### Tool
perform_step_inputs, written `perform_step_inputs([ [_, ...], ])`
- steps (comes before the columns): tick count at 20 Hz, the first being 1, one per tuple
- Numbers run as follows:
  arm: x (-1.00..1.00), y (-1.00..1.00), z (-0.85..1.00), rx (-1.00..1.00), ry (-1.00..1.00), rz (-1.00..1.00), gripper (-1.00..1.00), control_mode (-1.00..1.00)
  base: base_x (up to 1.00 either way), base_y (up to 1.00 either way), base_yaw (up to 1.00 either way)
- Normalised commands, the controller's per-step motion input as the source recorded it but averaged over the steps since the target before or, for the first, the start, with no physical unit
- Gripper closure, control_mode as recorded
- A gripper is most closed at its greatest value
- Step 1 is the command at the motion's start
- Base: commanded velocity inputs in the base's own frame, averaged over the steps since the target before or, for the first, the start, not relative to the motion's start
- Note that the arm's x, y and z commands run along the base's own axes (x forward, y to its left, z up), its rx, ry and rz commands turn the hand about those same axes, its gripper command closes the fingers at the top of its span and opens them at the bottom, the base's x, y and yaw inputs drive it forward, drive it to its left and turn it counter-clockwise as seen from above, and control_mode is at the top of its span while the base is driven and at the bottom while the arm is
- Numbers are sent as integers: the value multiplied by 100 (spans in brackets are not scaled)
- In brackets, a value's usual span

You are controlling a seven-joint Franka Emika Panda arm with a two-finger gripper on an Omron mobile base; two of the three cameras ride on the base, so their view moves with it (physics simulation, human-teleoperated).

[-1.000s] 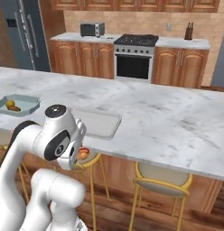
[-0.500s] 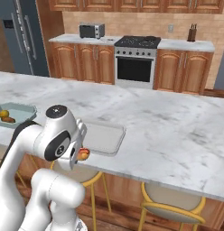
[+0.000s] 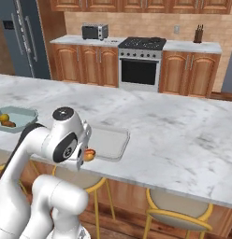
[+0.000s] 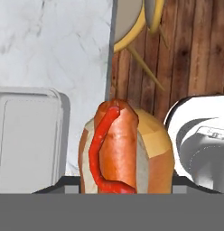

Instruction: Place the cold items (potato and lemon) from the fridge in one tupperware on the dining counter. Place the warm items (hot dog and kebab skewer) in the stove area in another tupperware.

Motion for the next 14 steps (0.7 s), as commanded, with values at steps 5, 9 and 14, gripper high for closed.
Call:
perform_step_inputs([
  [5,100,-4,6,1,8,27,100,-100,0,0,0],
  [9,100,-14,0,0,10,49,100,-100,0,0,0],
  [14,100,-15,0,-1,4,56,100,-100,0,0,0],
])
